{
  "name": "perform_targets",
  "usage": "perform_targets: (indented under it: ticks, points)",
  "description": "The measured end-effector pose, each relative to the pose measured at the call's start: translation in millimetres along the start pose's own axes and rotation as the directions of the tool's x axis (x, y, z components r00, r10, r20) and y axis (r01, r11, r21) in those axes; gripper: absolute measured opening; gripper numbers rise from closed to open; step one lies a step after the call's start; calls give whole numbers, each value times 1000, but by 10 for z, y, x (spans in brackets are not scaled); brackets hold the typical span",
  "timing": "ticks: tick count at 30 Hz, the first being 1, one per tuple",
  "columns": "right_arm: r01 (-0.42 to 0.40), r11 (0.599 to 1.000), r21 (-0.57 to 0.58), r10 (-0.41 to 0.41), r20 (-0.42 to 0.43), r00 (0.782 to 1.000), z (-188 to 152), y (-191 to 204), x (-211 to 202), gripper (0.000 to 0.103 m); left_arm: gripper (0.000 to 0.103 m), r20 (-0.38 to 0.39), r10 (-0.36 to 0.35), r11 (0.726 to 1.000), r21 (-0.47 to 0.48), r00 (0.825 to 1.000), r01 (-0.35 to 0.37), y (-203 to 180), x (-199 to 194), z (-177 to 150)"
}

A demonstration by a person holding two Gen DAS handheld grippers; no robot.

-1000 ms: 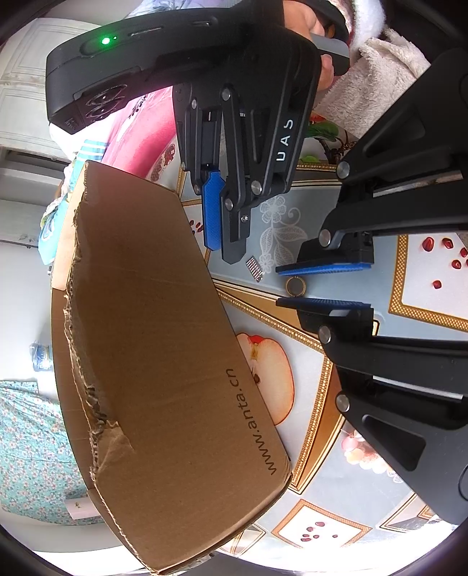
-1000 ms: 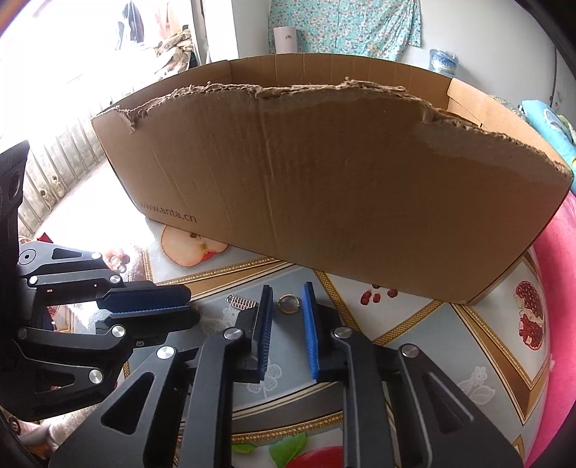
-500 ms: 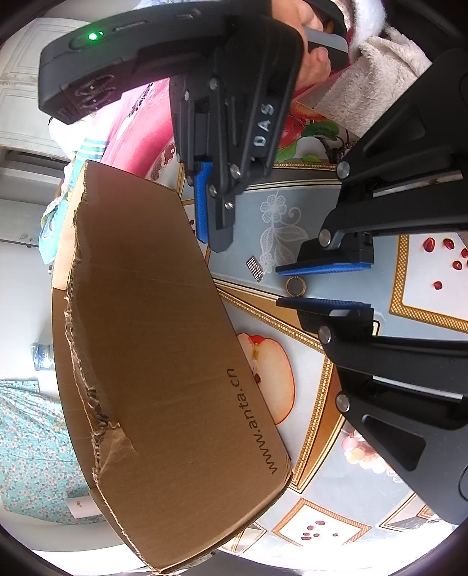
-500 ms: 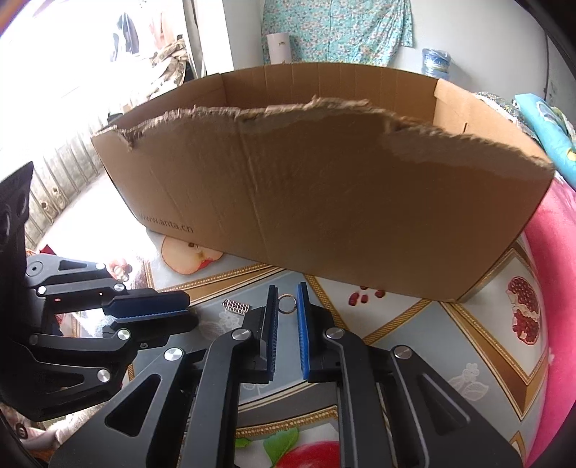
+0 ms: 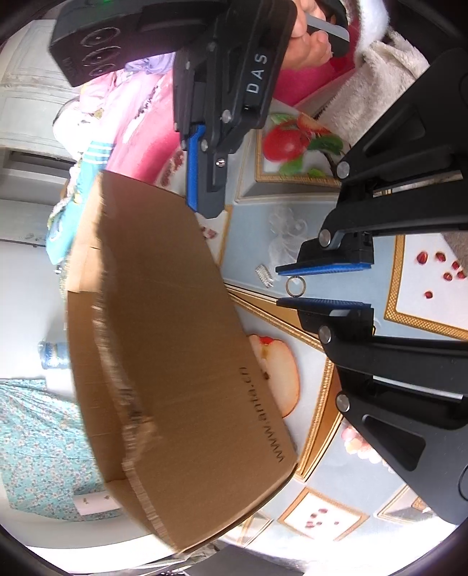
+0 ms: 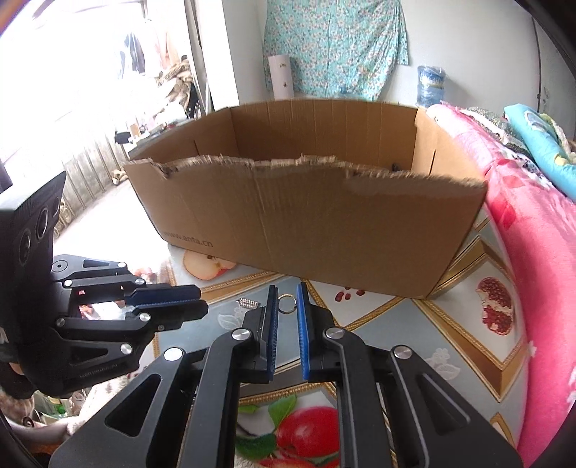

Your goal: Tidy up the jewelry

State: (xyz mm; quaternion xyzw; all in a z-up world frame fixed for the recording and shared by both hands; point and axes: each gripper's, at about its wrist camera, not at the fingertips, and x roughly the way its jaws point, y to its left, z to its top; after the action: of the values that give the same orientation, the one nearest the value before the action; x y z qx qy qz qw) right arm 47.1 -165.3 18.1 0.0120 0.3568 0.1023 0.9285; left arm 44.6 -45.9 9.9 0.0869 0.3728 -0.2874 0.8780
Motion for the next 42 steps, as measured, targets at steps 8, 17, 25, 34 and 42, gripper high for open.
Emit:
perform_targets:
  ticks: [8,17,25,34,42]
  points:
    - [-23,998,-53,32,171,985,347,-4,-570,10,11,166,-67,996,65,984,57,-131,-588,448]
    - [-134,990,-51,137,47,989,1221,-461,-225,11,11,63,-112,993,42,992,110,302,-253,1390]
    - [-163,986,-39,148,-259,955,1543,-678,648,11,11,-300,-170,976,-186,939,117,914,844,1689]
    - [-134,988,-76,104,-308,946,1507,-747,882,11,14,-369,-167,965,-249,914,75,978,1079,1761]
    - [-130,990,-59,110,-273,956,1528,-776,768,11,16,-347,-127,973,-223,929,50,961,976,1807]
